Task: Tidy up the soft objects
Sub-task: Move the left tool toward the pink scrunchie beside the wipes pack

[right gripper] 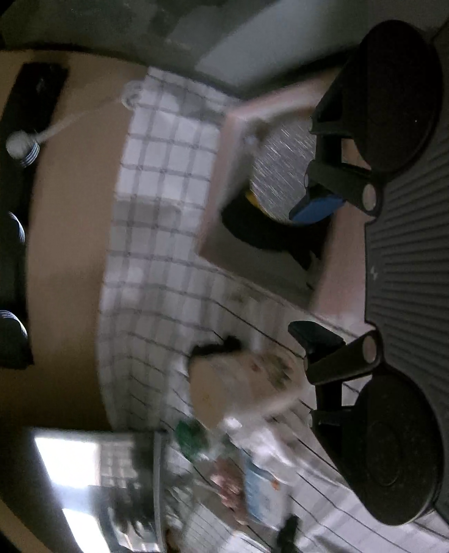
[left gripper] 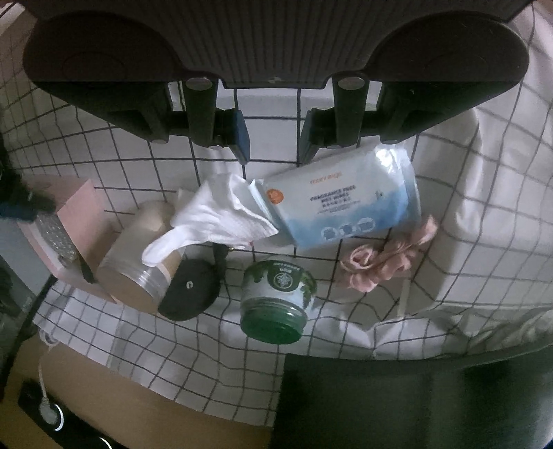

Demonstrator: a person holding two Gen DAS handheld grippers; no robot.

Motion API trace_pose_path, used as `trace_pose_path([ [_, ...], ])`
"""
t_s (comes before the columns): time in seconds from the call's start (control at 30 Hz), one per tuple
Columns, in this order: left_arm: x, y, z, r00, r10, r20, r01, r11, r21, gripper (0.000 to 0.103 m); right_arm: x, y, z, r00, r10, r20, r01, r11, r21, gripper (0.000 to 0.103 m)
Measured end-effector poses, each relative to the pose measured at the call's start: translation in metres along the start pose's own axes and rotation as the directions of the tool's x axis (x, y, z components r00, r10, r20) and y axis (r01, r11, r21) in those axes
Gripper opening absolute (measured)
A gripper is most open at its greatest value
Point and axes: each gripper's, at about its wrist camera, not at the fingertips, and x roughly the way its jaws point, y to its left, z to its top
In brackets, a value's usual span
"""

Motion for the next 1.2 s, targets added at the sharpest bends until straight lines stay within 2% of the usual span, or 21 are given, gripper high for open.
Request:
trace_pose_path([
  [0.17,0.007,0.011,0.012,0.998,0.044,0.048,-0.047,0.996,0.075,0.034,0.001,0.038,-0.024,0.995,0.054,-0.087,-0.057,0.998,-0.03,0.063],
  [0.37,0.022,0.044,0.029,0.992,0.094,0.09,-0.101,0.992,0.074,0.034,-0.004,0.075,-0.046,0.987,0.077,-0.139,-0.095,0.987,-0.129,0.063],
  [0.57,0.046,0.065,0.033,0.999,-0.022,-0.03,0.024,0.997,0.07,0.035,0.003,0.08,-0.049,0.979,0.072,-0.19,-0.1,0.984,-0.146,0.063],
  [0.7,0.041,0.057,0.023,0.998,-0.056,-0.026,0.06,0.984,0.165,0.037,0.012,0.08,-0.05,0.973,0.071,-0.219,-0.102,0.986,-0.134,0.063],
  [0.83,0.038,0.045,0.014,0.995,-0.087,-0.039,0.095,0.957,0.273,0.046,0.016,0.083,-0.051,0.975,0.082,-0.208,-0.109,0.986,-0.123,0.069],
  [0.97,0.035,0.027,0.004,0.994,-0.078,-0.07,0.101,0.898,0.428,0.058,0.021,0.086,-0.05,0.975,0.091,-0.201,-0.115,0.987,-0.111,0.073],
  [1.03,0.035,0.022,0.001,0.995,-0.064,-0.079,0.094,0.872,0.481,0.059,0.022,0.086,-0.049,0.975,0.096,-0.2,-0.118,0.988,-0.101,0.075],
  [1.13,0.037,0.021,0.004,0.994,-0.053,-0.091,0.092,0.86,0.501,0.059,0.023,0.084,-0.05,0.975,0.103,-0.199,-0.12,0.99,-0.075,0.077],
  [1.2,0.04,0.02,0.007,0.996,-0.019,-0.09,0.063,0.85,0.523,0.058,0.024,0.082,-0.051,0.974,0.108,-0.198,-0.121,0.991,-0.058,0.079],
])
